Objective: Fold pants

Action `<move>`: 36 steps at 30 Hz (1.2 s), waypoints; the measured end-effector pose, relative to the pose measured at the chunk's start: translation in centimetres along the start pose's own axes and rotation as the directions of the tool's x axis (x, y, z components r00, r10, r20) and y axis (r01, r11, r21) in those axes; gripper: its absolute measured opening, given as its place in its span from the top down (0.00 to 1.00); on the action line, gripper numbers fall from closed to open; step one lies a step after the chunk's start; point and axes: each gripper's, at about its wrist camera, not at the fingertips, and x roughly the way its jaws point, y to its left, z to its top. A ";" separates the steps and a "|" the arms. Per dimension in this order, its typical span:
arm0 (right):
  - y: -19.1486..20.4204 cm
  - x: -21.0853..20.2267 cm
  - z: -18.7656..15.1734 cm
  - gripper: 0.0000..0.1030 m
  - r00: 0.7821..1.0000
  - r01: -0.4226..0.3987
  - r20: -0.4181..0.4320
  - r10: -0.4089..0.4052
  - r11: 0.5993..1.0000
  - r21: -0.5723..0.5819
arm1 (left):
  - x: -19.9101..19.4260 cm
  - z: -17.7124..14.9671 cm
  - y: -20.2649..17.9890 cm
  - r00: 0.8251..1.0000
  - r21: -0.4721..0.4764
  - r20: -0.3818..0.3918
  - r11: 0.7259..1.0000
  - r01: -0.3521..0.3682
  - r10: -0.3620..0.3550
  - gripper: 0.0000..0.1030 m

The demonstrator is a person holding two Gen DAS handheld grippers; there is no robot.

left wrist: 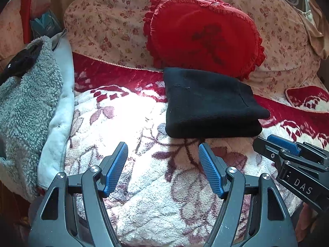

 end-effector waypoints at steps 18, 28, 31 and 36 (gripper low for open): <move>0.1 0.9 0.1 0.67 1.000 0.000 -0.023 0.000 1.000 0.001 | 1.0 -0.2 0.0 1.000 0.003 -0.025 1.000 -0.001 0.001 0.31; 0.2 1.4 0.0 0.67 0.999 0.000 -0.037 0.000 1.000 0.001 | 1.3 -0.2 0.2 1.000 -0.002 -0.024 1.000 -0.002 0.002 0.31; 0.1 1.5 0.0 0.67 0.999 -0.001 -0.040 0.001 1.000 0.003 | 1.3 -0.2 0.2 1.000 0.000 -0.016 1.000 0.000 0.000 0.31; 0.0 1.3 -0.1 0.67 0.999 -0.007 -0.039 0.007 1.000 0.010 | 1.0 -0.2 0.1 1.000 0.009 -0.005 1.000 -0.001 0.001 0.31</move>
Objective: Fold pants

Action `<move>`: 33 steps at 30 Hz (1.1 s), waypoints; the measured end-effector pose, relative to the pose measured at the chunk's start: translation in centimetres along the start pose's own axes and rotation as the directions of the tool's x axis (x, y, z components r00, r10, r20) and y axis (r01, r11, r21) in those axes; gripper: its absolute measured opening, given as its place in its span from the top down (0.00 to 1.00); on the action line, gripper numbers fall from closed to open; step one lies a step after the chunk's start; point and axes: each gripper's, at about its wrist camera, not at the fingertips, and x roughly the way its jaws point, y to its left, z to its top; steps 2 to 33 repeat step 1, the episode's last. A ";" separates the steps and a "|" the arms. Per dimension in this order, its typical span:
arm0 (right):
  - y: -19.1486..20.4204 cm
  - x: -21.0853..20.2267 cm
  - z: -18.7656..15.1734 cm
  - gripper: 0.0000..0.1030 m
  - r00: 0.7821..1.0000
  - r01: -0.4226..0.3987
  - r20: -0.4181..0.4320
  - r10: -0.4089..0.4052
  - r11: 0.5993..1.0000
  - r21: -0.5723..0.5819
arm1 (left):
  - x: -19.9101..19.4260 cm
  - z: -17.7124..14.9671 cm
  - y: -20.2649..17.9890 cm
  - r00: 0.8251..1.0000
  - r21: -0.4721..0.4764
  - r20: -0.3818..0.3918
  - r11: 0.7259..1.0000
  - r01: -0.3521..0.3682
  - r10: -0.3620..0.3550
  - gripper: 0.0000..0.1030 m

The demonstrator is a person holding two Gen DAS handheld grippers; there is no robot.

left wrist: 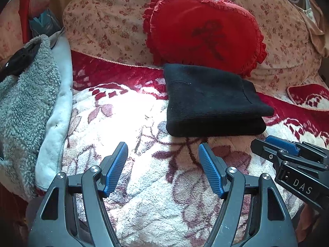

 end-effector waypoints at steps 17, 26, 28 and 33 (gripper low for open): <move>0.0 -0.1 0.0 0.67 1.000 0.001 0.002 -0.001 1.000 0.000 | -0.1 0.0 0.0 1.000 0.001 0.002 1.000 0.003 -0.003 0.31; 0.0 -0.1 0.0 0.67 1.000 0.001 0.002 -0.001 1.000 0.000 | -0.1 0.0 0.0 1.000 0.001 0.002 1.000 0.003 -0.003 0.31; 0.0 -0.1 0.0 0.67 1.000 0.001 0.002 -0.001 1.000 0.000 | -0.1 0.0 0.0 1.000 0.001 0.002 1.000 0.003 -0.003 0.31; 0.0 -0.1 0.0 0.67 1.000 0.001 0.002 -0.001 1.000 0.000 | -0.1 0.0 0.0 1.000 0.001 0.002 1.000 0.003 -0.003 0.31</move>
